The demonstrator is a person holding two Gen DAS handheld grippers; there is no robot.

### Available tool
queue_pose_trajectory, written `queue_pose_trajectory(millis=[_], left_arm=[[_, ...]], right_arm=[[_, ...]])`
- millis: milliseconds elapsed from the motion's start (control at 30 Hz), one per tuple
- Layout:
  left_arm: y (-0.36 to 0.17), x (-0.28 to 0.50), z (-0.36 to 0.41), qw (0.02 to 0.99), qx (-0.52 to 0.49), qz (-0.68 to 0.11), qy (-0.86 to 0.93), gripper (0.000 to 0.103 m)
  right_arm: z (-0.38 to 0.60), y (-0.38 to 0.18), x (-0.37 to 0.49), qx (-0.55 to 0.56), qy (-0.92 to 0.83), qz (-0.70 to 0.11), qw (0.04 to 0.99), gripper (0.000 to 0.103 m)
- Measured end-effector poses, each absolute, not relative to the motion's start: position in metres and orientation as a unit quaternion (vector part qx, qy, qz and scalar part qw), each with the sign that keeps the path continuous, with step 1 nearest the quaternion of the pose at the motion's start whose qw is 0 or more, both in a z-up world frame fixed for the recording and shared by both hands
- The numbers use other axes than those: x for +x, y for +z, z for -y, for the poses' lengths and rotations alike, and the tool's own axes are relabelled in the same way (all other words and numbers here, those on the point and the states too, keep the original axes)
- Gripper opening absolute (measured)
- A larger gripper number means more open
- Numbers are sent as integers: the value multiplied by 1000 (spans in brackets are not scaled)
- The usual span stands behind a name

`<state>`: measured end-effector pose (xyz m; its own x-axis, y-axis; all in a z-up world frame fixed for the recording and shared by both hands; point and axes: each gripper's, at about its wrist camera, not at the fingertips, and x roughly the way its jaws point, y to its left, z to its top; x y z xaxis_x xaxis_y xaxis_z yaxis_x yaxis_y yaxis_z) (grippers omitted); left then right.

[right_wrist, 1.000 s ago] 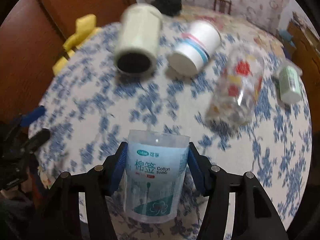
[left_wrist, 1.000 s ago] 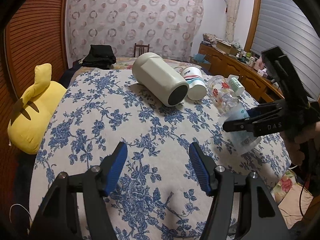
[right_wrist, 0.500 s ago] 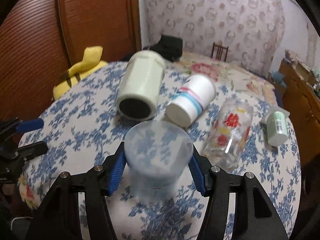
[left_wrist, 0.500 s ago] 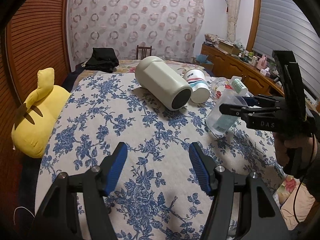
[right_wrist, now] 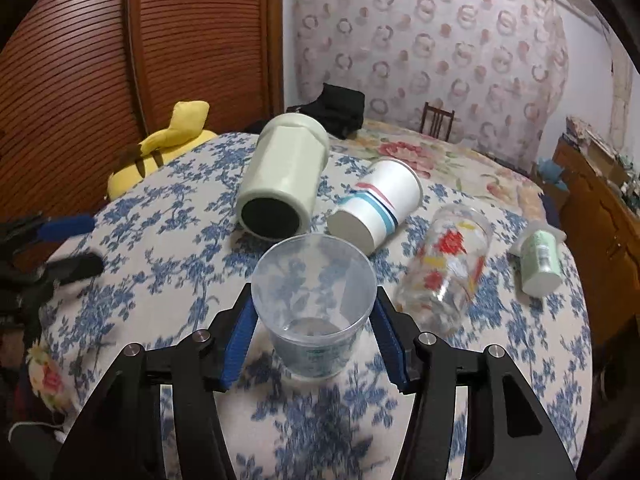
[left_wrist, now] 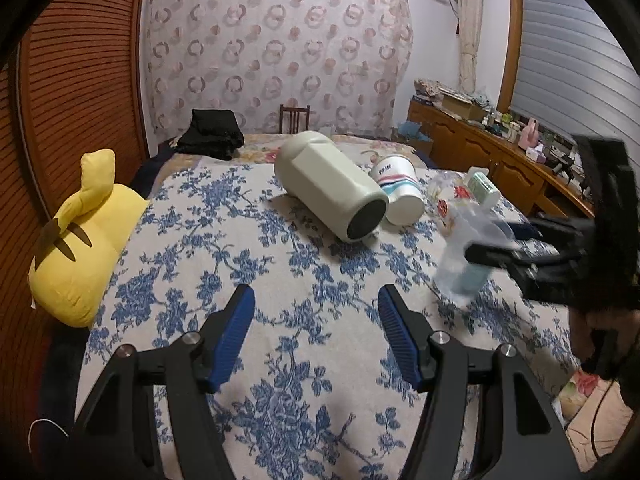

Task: Flip cup upright
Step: 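Lower the upright tub onto the bedspread and open the right tool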

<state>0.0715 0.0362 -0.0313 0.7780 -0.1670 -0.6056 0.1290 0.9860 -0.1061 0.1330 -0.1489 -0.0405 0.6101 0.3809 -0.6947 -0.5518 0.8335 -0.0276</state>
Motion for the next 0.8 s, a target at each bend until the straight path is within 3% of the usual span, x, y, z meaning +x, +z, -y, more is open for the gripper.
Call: queue_pose_trajectory(millis=[333,467,800], left_arm=[[-29,74,-19,948,-14,-310,-70,63],[-25,71,-14,950,-8,-306,-66,63],[-6,49,1,960,-2,-276,-47,63]], right_arm=[[148,-47,122,-113,265,-355,889,58],[150,-48,121,-110,266,-354,890,68],[184,-30,91,-57,255,-336,905,76]])
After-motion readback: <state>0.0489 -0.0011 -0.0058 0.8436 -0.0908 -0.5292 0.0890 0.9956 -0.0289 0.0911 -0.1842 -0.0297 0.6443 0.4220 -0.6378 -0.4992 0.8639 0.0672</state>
